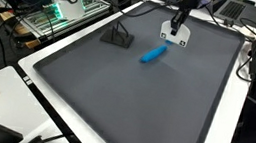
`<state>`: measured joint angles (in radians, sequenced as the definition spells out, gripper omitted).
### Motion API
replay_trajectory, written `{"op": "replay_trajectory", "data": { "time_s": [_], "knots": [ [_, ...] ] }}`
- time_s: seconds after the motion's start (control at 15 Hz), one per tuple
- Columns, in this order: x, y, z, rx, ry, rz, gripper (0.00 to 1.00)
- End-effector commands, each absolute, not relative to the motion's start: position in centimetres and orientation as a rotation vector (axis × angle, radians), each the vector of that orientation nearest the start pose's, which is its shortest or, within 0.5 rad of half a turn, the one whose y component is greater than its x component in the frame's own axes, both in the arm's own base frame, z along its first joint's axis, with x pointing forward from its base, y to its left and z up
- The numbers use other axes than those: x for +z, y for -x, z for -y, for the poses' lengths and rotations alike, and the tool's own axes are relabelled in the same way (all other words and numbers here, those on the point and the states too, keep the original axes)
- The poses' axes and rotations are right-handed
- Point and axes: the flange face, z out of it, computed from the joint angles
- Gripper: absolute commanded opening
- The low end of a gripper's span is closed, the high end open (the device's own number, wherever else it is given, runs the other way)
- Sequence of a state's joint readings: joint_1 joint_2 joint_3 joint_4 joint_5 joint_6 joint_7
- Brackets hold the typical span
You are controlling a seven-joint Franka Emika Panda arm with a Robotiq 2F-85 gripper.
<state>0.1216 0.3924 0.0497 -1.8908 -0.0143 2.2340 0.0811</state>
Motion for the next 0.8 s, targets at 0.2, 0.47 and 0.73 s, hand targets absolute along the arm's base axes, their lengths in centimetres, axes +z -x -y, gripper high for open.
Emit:
{"op": "replay_trajectory", "data": {
  "time_s": [0.2, 0.47, 0.73],
  "knots": [
    [27.1, -60.2, -8.7, 0.090, 3.149, 0.218, 0.01],
    [25.7, -59.7, -8.7, 0.099, 3.144, 0.222, 0.01],
    [23.8, -59.2, -8.8, 0.110, 3.144, 0.236, 0.01]
  ]
}}
